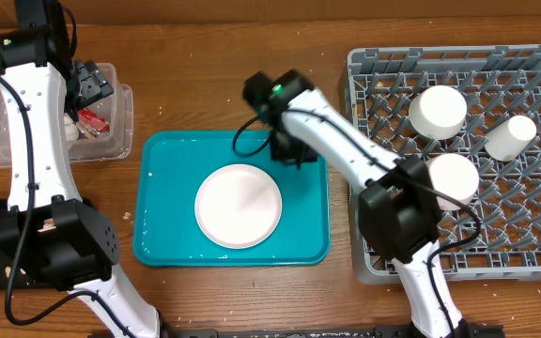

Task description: Sort waste into correct bins and load items into the dishwasher

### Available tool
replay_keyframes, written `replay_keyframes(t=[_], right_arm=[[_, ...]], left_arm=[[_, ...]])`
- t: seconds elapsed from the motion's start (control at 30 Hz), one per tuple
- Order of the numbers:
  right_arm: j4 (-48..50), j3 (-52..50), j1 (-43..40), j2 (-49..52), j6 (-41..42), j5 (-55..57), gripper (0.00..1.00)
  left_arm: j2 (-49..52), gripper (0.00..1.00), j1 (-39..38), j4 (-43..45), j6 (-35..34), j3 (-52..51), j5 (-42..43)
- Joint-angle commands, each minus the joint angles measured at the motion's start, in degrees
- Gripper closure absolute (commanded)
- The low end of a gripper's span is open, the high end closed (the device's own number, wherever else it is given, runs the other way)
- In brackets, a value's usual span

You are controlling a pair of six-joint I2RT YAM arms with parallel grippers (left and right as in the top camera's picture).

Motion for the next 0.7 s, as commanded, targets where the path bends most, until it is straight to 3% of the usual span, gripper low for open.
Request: replay_keyframes(t=[0.0, 0.13, 0.3, 0.37, 0.43, 0.5, 0.67], right_arm=[[-0.3, 3.9, -0.6, -0.4, 0.0, -3.2, 0.79], [2.5, 4.4, 1.0, -1.0, -8.5, -16.9, 0.78], [5.5, 4.0, 6.0, -0.9, -9.5, -19.2, 0.78], [7.1, 4.0, 9.0, -0.8, -10.9, -19.2, 0.71], [8.7, 4.0, 11.9, -0.6, -11.5, -19.0, 0.55], [9.7, 4.0, 14.8, -0.3, -11.5, -19.0, 0.47], [10.3, 3.7, 19.5, -0.2, -9.7, -19.2, 0.41]], left_arm=[[-1.4, 0.00, -0.2, -0.2, -1.2, 0.8, -0.8], [-1.4, 0.00, -0.2, -0.2, -1.2, 0.8, -0.8], [-1.4, 0.00, -0.2, -0.2, -1.2, 0.8, -0.8], [-1.4, 0.00, -0.2, -0.2, -1.2, 0.8, -0.8], [-1.4, 0.00, -0.2, -0.2, -1.2, 0.8, -0.8], [-1.4, 0.00, -0.2, -0.2, -1.2, 0.8, -0.8], [-1.4, 0.00, -0.2, -0.2, -1.2, 0.8, -0.8]])
